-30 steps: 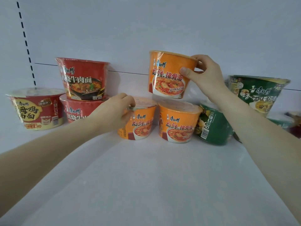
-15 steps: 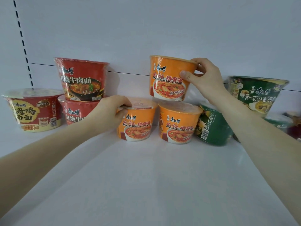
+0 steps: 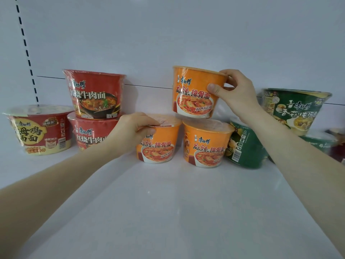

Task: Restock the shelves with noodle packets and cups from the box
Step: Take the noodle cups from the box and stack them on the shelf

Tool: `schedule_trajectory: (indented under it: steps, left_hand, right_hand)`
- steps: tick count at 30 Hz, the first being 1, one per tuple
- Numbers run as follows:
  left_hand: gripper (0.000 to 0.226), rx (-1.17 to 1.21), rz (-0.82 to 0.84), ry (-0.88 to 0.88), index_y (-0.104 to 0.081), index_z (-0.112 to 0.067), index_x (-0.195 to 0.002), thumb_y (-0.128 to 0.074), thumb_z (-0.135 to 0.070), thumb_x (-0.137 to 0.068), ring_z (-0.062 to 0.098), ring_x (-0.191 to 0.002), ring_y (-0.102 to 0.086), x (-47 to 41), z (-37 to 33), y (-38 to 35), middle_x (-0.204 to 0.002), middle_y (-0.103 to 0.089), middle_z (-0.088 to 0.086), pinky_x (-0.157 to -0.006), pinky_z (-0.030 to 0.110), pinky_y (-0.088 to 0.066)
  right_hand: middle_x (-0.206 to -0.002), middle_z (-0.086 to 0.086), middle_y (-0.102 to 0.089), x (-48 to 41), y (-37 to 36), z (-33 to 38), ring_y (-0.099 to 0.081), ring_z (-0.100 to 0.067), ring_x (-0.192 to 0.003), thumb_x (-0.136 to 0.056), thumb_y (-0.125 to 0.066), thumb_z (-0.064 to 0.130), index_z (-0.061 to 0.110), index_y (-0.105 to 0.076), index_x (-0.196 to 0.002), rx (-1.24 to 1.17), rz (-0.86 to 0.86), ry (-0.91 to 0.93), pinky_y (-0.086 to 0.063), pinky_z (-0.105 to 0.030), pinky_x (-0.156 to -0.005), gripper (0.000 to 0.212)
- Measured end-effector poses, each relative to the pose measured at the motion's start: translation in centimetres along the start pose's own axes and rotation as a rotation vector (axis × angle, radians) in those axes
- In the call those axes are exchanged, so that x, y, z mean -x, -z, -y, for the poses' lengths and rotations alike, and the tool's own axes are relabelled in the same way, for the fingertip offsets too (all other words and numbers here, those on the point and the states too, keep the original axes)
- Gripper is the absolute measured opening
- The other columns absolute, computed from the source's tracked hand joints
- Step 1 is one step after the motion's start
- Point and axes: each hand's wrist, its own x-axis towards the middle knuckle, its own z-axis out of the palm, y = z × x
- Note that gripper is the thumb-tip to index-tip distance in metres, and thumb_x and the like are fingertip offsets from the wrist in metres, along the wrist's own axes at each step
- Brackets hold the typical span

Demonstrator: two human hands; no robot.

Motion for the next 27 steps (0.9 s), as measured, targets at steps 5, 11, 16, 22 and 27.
schedule_trajectory:
  steps: [5,11,16,22,27]
  left_hand:
    - [0.025,0.019,0.012,-0.006,-0.069,-0.003,-0.106,-0.065,-0.001,-0.081,0.01,-0.088,-0.055,-0.1,0.4,0.1,-0.102,-0.068,0.009,-0.074,-0.003,-0.034]
    - [0.027,0.024,0.075,0.014,-0.066,-0.006,-0.111,-0.063,-0.003,-0.084,0.009,-0.091,-0.052,-0.2,0.5,0.3,-0.102,-0.061,0.001,-0.072,0.0,-0.036]
    - [0.024,0.0,0.119,-0.007,-0.065,-0.005,-0.108,-0.062,-0.002,-0.084,0.013,-0.092,-0.055,-0.2,0.6,0.7,-0.102,-0.063,0.005,-0.072,0.002,-0.037]
    - [0.05,0.064,0.144,0.083,-0.058,-0.013,-0.119,-0.064,-0.041,-0.077,0.012,-0.106,-0.056,-0.6,-0.8,1.7,-0.113,-0.062,-0.002,-0.089,0.026,-0.044]
    - [0.092,0.448,0.005,0.291,-0.021,-0.021,-0.144,-0.07,-0.045,-0.07,0.015,-0.127,-0.043,-3.2,-5.4,2.4,-0.147,-0.035,-0.001,-0.096,0.03,-0.041]
  right_hand:
    - [-0.127,-0.001,-0.054,-0.1,-0.2,-0.1,-0.048,-0.007,-0.109,-0.08,-0.068,0.032,0.014,-0.049,-0.123,0.011,-0.013,-0.004,-0.041,-0.011,-0.077,0.05]
    - [-0.127,-0.001,-0.054,0.1,-0.4,0.6,-0.047,-0.006,-0.108,-0.08,-0.068,0.032,0.013,-0.049,-0.124,0.009,-0.013,-0.003,-0.039,-0.006,-0.073,0.052]
    - [-0.128,-0.002,-0.054,0.4,-0.1,1.2,-0.049,-0.009,-0.11,-0.08,-0.068,0.032,0.014,-0.049,-0.124,0.002,-0.006,-0.009,-0.04,-0.009,-0.075,0.052]
    - [-0.127,-0.001,-0.054,1.0,0.5,2.0,-0.05,-0.011,-0.112,-0.08,-0.068,0.03,0.014,-0.049,-0.123,-0.02,0.005,-0.021,-0.044,-0.02,-0.083,0.05]
    - [-0.112,0.007,-0.055,1.3,0.5,3.3,-0.052,-0.008,-0.106,-0.078,-0.07,0.029,0.016,-0.052,-0.118,-0.067,0.034,0.015,-0.047,-0.013,-0.078,0.046]
